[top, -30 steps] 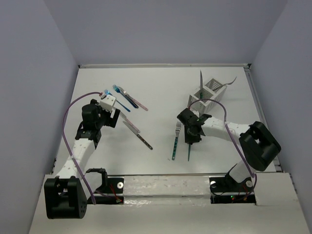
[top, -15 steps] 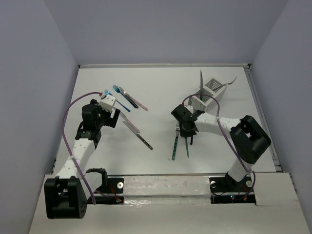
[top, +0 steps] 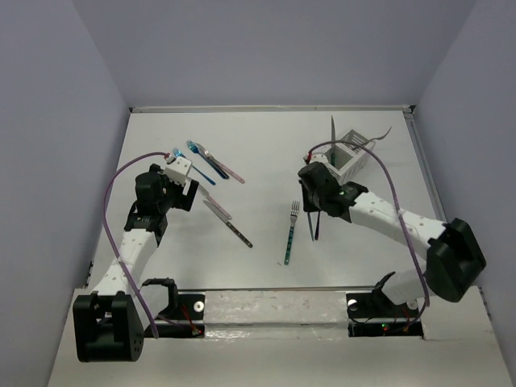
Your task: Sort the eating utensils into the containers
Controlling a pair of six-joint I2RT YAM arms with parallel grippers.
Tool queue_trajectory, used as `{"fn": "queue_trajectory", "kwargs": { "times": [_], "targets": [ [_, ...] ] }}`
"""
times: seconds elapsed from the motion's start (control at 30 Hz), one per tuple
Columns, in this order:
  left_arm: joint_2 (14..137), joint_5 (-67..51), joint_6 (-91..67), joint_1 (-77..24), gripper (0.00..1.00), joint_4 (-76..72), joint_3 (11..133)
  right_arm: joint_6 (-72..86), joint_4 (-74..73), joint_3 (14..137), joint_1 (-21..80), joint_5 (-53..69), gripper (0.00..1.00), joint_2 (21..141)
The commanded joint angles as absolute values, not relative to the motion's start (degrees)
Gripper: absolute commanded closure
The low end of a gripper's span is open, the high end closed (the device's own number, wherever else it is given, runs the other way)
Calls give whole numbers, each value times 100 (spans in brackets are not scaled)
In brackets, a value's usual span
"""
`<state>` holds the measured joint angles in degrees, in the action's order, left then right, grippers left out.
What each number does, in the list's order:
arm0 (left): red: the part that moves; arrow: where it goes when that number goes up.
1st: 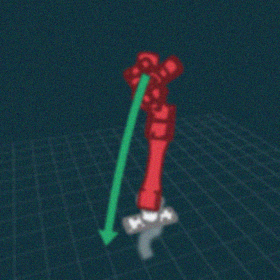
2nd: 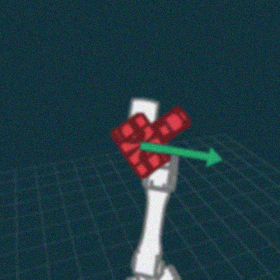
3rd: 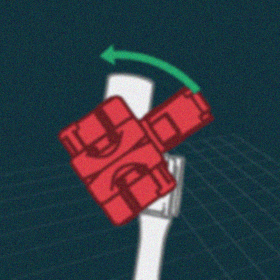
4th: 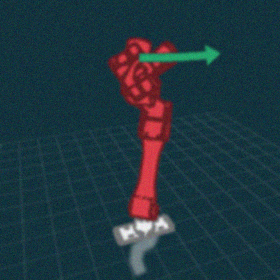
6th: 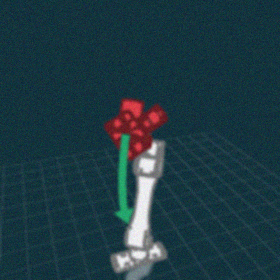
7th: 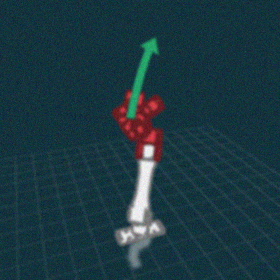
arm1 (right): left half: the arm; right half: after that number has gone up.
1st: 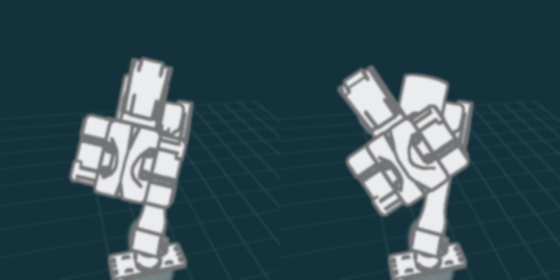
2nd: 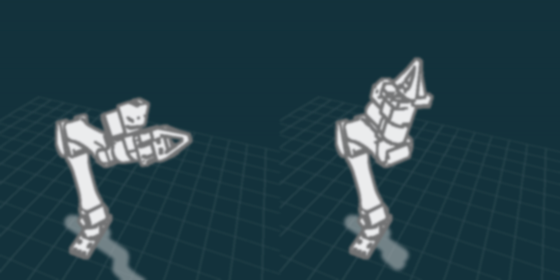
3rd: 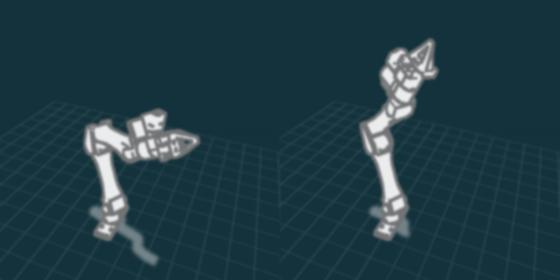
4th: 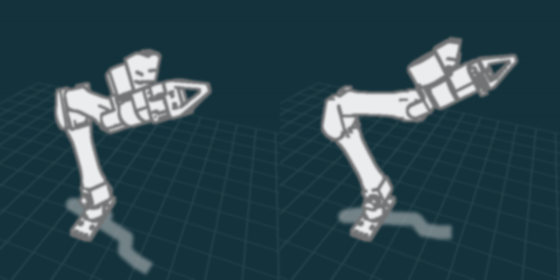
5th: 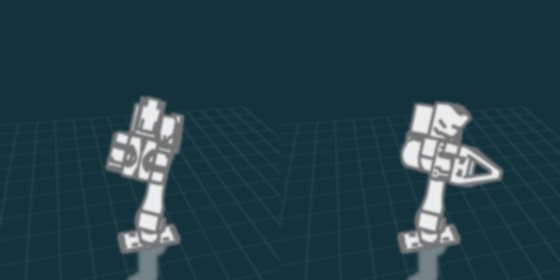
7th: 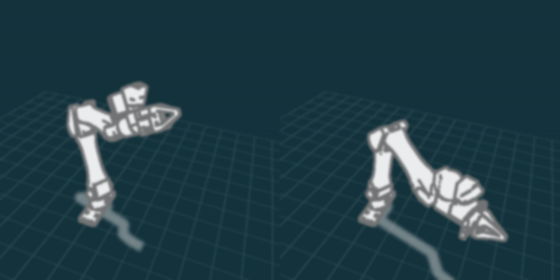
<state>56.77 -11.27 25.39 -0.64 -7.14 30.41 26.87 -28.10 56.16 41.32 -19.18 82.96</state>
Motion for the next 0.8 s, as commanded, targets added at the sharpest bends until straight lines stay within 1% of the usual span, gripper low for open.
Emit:
{"fn": "queue_trajectory", "kwargs": {
  "times": [0.0, 0.03, 0.1, 0.13, 0.3, 0.4, 0.57, 0.67, 0.77],
  "targets": [
    [5669, -1064, 2549, -53, 1, -914, 2988, 1110, -927, 6310, 4140, -2765, 100, 7009],
    [5678, -1063, 2549, -53, 1, -914, 2988, 594, 34, 6276, 4087, -2986, 100, 6744],
    [5687, -1055, 2540, -53, 1, -923, 2997, 142, 1041, 6223, 3877, -3356, 100, 6680],
    [5695, -1055, 2540, -53, 1, -923, 2988, 62, 1629, 6327, 3441, -3627, 100, 6706],
    [5756, -1020, 2540, -53, 1, -923, 3015, 685, 2073, 6916, 1998, -3797, 100, 7416],
    [5862, -958, 2540, -53, 1, -949, 3041, 466, 2565, 7197, 1663, -3902, 100, 8075],
    [5985, -835, 2531, -53, 1, -976, 3076, 527, 2786, 7672, 1336, -4043, 100, 9130],
    [6055, -791, 2531, -53, 1, -993, 3094, 641, 2786, 7559, 1336, -4034, 100, 9438],
    [6108, -765, 2531, -44, 1, -993, 3111, 782, 2952, 7147, 1336, -4157, 100, 9536]
  ]
}}
